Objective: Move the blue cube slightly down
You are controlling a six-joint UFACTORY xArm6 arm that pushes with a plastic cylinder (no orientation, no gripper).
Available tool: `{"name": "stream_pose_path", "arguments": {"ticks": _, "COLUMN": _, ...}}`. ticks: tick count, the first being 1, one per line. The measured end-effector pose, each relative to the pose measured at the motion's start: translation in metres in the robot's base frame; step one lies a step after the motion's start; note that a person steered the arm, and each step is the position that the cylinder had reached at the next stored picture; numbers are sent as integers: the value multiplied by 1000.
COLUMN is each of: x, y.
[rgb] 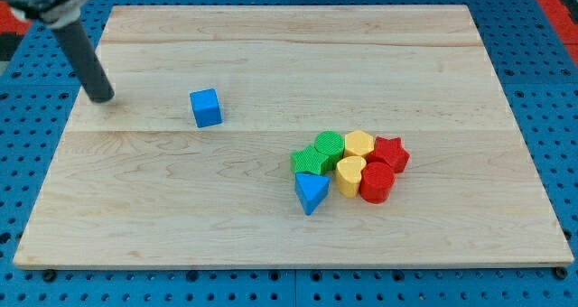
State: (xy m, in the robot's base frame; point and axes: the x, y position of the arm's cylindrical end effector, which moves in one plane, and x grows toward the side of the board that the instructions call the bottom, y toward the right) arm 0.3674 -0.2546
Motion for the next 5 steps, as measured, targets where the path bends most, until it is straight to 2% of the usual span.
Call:
{"name": "stream_pose_path", "arguments": {"ticks": 1, "x": -11, "y": 89}}
{"name": "stream_pose_path", "arguments": {"ticks": 2, "x": 6, "y": 156}}
{"name": "stream_pose_path", "arguments": {"ticks": 4, "x": 34, "y": 122}}
{"name": "stream_pose_path", "arguments": {"ticks": 5, "x": 74, "y": 130}}
